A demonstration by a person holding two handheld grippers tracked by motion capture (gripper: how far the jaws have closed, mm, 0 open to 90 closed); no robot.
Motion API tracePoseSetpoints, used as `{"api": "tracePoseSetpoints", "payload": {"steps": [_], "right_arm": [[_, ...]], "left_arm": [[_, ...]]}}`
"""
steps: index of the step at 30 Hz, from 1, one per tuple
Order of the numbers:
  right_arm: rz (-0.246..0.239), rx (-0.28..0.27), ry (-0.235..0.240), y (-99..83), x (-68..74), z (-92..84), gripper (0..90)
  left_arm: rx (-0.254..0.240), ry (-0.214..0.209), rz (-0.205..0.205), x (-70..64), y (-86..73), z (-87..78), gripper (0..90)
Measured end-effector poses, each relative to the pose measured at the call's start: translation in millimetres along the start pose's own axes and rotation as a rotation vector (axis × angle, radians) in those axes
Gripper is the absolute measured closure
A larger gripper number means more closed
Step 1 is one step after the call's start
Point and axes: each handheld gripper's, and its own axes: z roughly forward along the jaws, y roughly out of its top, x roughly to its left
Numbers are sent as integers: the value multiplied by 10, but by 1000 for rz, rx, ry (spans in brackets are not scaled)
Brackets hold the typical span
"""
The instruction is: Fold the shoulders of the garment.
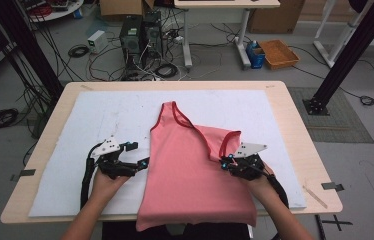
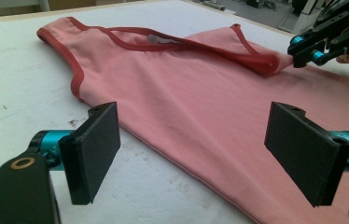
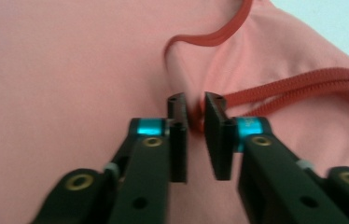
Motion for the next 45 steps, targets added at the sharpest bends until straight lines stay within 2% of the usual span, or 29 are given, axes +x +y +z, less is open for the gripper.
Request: {"api": "tracePoseSetpoints", "payload": {"steps": [2, 6, 9, 10, 12, 14, 16, 19, 23, 25, 27, 29, 31, 34, 35, 37, 40, 41, 42, 43, 45], "right_arm": [[14, -23, 3, 24, -20, -46, 670], [32, -92, -15, 162, -90, -99, 664], [32, -100, -26, 248, -127, -46, 662], [38, -74, -28, 322, -146, 45, 646], [36, -37, -24, 354, -158, 148, 627], [45, 1, -12, 335, -155, 226, 623], [39, 15, -1, 283, -121, 261, 609], [31, 21, 1, 230, -71, 267, 599], [-12, 49, -17, 128, 9, 291, 588], [-15, 41, -22, 112, 16, 294, 585], [-21, 39, -27, 114, 22, 284, 544], [-15, 26, -29, 110, 36, 256, 450], [6, -1, -32, 93, 39, 187, 391], [28, -54, -38, 30, 17, 35, 379], [41, -64, -44, 2, 0, -18, 368], [77, -79, -63, -61, -44, -126, 336], [137, -107, -104, -172, -140, -255, 293], [165, -118, -108, -209, -175, -281, 275], [165, -118, -108, -209, -175, -281, 275], [224, -145, -109, -272, -222, -301, 244], [236, -155, -104, -294, -238, -299, 242]], "left_arm": [[-1, 2, -1, 0, -1, 0, 182], [0, 3, -1, 1, 0, 0, 182], [-1, 3, -1, 1, 0, 0, 183], [-2, 3, -2, -1, -1, -1, 182], [-1, 1, 0, 1, -1, -2, 183], [-1, 0, -1, 1, -1, -3, 182], [-2, -4, -2, 4, -1, -3, 183], [-2, -4, -4, 5, -1, -2, 183], [0, 1, 3, -1, 0, 0, 182], [1, 2, 2, -3, 0, -1, 182], [0, 2, 2, -1, 0, 0, 183], [-1, 2, 0, 0, -1, -2, 182], [-4, 1, -3, 2, -1, -3, 182], [-2, 5, -1, 0, -1, -1, 183], [1, 18, 4, -10, 1, -1, 183], [1, 23, 2, -10, 2, -1, 183], [-15, 34, -38, 25, 6, -11, 183], [-23, 46, -40, 38, 20, -24, 183], [-23, 46, -40, 38, 20, -24, 182], [-48, 55, -52, 58, 77, -47, 183], [-57, 54, -55, 64, 116, -55, 182]]}}
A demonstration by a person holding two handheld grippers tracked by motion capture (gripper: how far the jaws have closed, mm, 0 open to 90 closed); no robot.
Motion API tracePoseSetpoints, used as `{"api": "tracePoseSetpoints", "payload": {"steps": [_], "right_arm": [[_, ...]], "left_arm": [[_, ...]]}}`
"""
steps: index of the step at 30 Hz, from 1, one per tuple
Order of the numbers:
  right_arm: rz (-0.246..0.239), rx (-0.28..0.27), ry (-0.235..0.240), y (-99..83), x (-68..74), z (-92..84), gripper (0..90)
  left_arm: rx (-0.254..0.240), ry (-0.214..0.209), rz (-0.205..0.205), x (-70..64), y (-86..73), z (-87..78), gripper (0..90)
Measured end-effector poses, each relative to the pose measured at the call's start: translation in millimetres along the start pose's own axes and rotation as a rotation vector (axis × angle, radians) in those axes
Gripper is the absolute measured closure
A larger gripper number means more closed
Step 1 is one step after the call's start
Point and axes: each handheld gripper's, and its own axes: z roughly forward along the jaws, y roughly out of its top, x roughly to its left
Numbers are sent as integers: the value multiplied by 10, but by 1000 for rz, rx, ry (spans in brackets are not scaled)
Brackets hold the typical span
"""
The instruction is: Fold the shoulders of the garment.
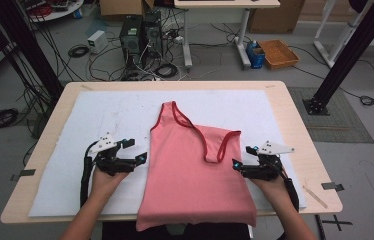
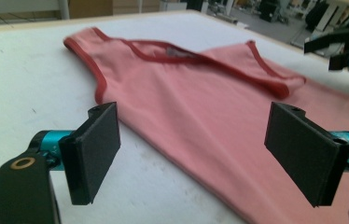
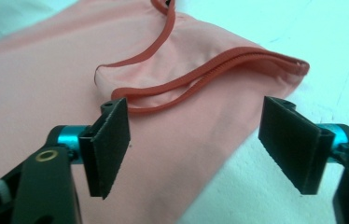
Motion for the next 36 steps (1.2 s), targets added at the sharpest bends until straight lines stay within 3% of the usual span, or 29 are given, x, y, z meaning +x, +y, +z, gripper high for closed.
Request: {"api": "tracePoseSetpoints", "payload": {"steps": [5, 9, 15, 21, 26, 33, 36], "right_arm": [[-24, -21, 11, -58, -10, 19, 223], [0, -11, 38, -57, -43, 32, 213], [12, -14, 44, -59, -56, 29, 210], [23, -12, 53, -57, -72, 33, 210], [36, -15, 56, -59, -84, 31, 210], [40, -13, 69, -57, -103, 36, 210], [42, -10, 70, -57, -98, 37, 210]], "left_arm": [[3, -10, 21, -36, 189, 92, 182], [13, 0, 10, 11, 314, 251, 182], [44, 17, -12, 174, 503, 478, 182], [74, 45, -53, 458, 687, 787, 183], [163, 77, -43, 623, 780, 1052, 183], [213, 84, -71, 770, 865, 1351, 184], [281, 86, -63, 818, 925, 1586, 184]]}}
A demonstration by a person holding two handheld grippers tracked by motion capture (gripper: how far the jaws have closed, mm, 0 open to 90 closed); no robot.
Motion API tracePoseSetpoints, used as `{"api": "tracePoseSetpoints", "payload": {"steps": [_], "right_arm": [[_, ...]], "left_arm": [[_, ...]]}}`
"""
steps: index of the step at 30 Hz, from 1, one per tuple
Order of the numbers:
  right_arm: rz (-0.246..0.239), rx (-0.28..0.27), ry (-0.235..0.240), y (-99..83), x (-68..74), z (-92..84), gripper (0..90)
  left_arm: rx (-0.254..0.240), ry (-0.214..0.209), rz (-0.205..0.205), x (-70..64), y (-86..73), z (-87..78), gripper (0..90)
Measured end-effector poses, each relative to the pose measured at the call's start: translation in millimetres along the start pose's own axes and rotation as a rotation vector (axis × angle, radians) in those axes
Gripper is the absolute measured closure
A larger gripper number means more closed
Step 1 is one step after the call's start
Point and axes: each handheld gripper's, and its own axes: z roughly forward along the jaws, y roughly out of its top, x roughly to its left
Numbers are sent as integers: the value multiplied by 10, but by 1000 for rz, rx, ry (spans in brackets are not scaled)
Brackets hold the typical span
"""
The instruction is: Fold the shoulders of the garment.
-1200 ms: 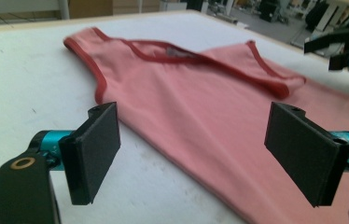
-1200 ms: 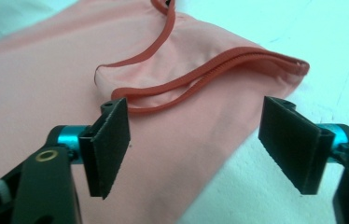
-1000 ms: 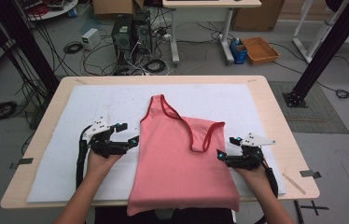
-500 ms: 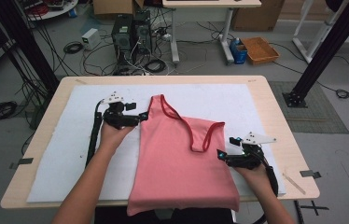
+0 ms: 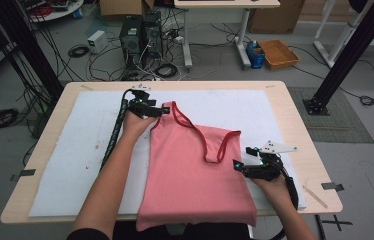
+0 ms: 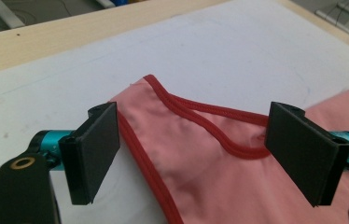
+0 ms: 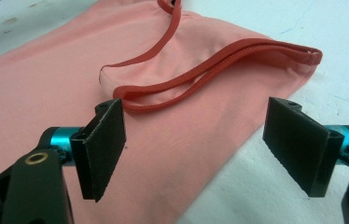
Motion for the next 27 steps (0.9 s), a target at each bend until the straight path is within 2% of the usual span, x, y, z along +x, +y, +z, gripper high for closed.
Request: {"api": "tracePoseSetpoints", "payload": {"steps": [2, 3, 4, 6, 7, 9, 12, 13, 14, 16, 18, 21, 26, 27], "right_arm": [[-2, 4, 2, 2, 2, 4, 210], [1, 8, 1, 2, 0, 4, 210], [3, 4, 3, 1, -1, 5, 210], [4, -2, 3, 0, -7, 1, 210], [9, 0, 4, 0, -7, -3, 210], [10, 0, 8, 0, -8, -2, 210], [9, 3, 11, 1, -12, -2, 211], [10, 3, 12, 0, -13, -3, 210], [11, 1, 13, 0, -13, -2, 210], [10, 2, 15, 1, -18, 2, 210], [13, 5, 18, 2, -22, 4, 210], [17, 7, 20, 2, -20, 4, 210], [5, 6, 21, 2, -17, 9, 210], [6, 6, 21, 2, -17, 8, 210]], "left_arm": [[6, 11, 8, 9, 28, 44, 184], [24, 20, -31, 56, 64, 138, 184], [24, 20, -31, 56, 64, 138, 184], [22, 27, -72, 148, 70, 256, 186], [22, 27, -72, 148, 70, 256, 190], [67, 43, -81, 194, 68, 399, 190], [96, 54, -80, 206, 70, 504, 206], [96, 54, -80, 206, 70, 504, 243], [135, 72, -103, 227, 61, 551, 279], [154, 79, -103, 248, 48, 586, 303], [149, 93, -88, 249, 52, 581, 381], [166, 111, -48, 233, 55, 571, 564], [174, 90, -15, 202, 43, 559, 804], [171, 91, -7, 188, 44, 554, 820]]}}
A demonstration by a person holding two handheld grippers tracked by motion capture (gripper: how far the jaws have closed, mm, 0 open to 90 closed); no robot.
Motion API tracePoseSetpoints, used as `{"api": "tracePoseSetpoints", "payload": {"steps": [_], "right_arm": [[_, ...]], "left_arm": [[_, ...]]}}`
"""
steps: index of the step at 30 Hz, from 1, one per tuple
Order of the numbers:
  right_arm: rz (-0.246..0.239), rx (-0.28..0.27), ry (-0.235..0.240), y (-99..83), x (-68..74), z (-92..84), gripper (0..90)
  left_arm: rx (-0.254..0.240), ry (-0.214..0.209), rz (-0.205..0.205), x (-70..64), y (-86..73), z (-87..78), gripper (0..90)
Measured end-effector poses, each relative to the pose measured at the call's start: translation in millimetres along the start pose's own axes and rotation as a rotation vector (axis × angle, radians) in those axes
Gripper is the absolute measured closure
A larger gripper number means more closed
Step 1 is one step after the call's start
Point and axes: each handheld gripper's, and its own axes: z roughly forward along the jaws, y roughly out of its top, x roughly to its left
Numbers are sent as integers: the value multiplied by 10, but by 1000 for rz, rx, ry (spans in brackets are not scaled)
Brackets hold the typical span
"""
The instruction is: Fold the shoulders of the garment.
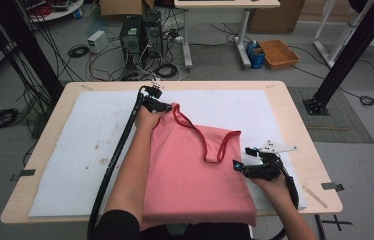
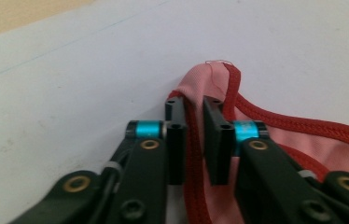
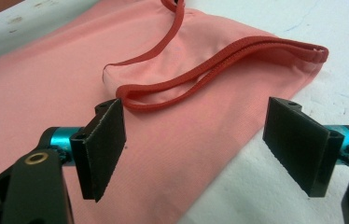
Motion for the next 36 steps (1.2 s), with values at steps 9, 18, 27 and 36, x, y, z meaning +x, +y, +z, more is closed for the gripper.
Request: {"api": "tracePoseSetpoints", "payload": {"steps": [9, 18, 27, 36], "right_arm": [[13, 8, -5, 2, 1, 2, 210], [5, 1, -10, -1, 7, -6, 210], [3, 2, -19, 0, 15, -1, 210], [7, 2, -21, -1, 12, -3, 210]], "left_arm": [[-91, -9, 22, -57, 22, -289, 837], [-187, -45, 51, -236, -134, -669, 837], [-278, -104, 68, -416, -348, -973, 836], [-314, -202, 99, -744, -804, -1109, 832]]}}
